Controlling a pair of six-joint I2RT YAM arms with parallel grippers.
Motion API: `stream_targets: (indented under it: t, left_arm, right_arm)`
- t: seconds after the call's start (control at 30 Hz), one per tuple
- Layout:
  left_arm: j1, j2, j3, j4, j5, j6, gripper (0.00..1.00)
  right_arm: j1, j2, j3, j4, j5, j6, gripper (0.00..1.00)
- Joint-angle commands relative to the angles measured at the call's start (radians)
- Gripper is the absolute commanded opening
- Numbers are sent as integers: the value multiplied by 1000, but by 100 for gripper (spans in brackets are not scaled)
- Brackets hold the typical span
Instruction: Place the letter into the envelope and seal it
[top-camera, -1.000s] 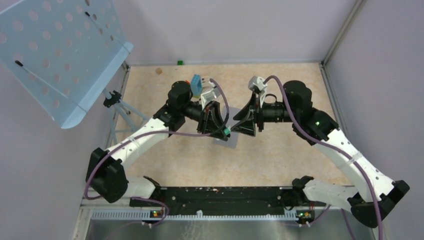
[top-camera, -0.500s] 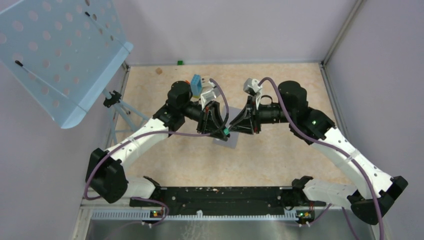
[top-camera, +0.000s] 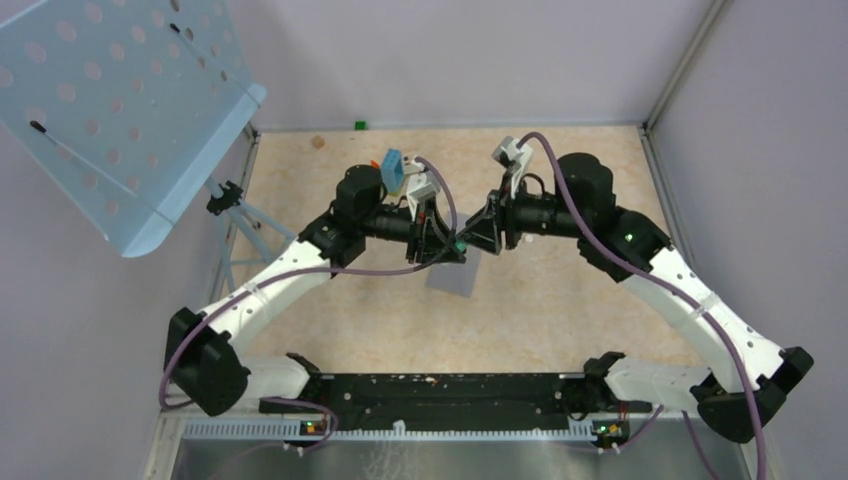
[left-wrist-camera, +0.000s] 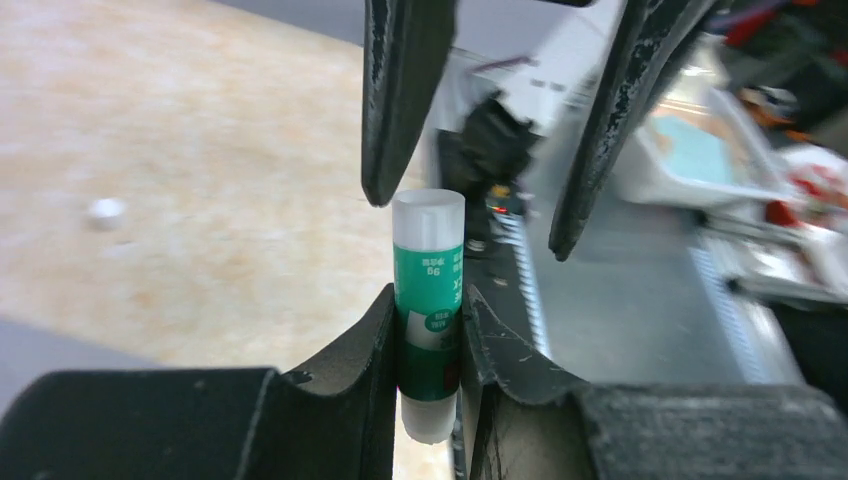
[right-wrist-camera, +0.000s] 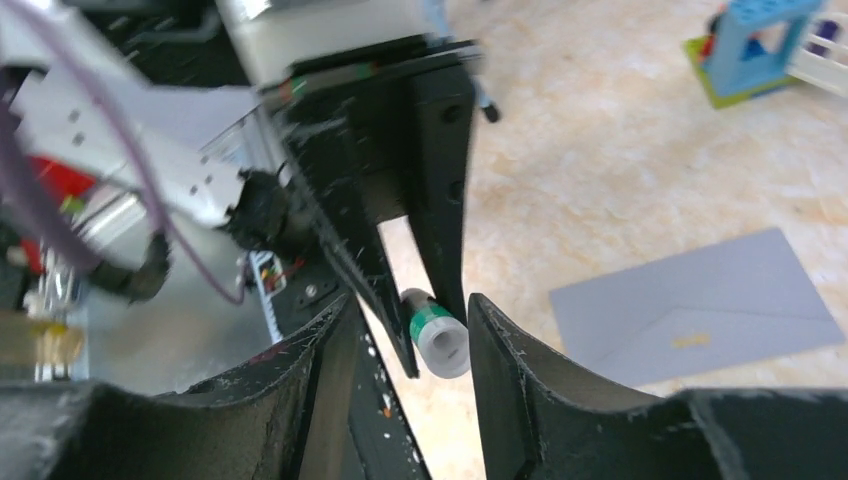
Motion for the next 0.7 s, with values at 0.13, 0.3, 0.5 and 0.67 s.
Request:
stream_targets:
  t: [0.13, 0.3, 0.5, 0.67]
  left_arm:
    - [-151, -150, 2, -117, -795, 350, 0]
    - [-236, -160, -9, -92, -976, 412, 0]
    - [-286, -136, -4, -100, -1115, 456, 0]
    - [-295, -144, -18, -70, -1147, 465, 0]
  right_arm:
    - [7, 78, 129, -127, 411, 293, 45]
    - [17, 95, 132, -98, 488, 374, 45]
    - [25, 109, 149, -84, 513, 405, 43]
    - [28, 109, 147, -87, 515, 404, 42]
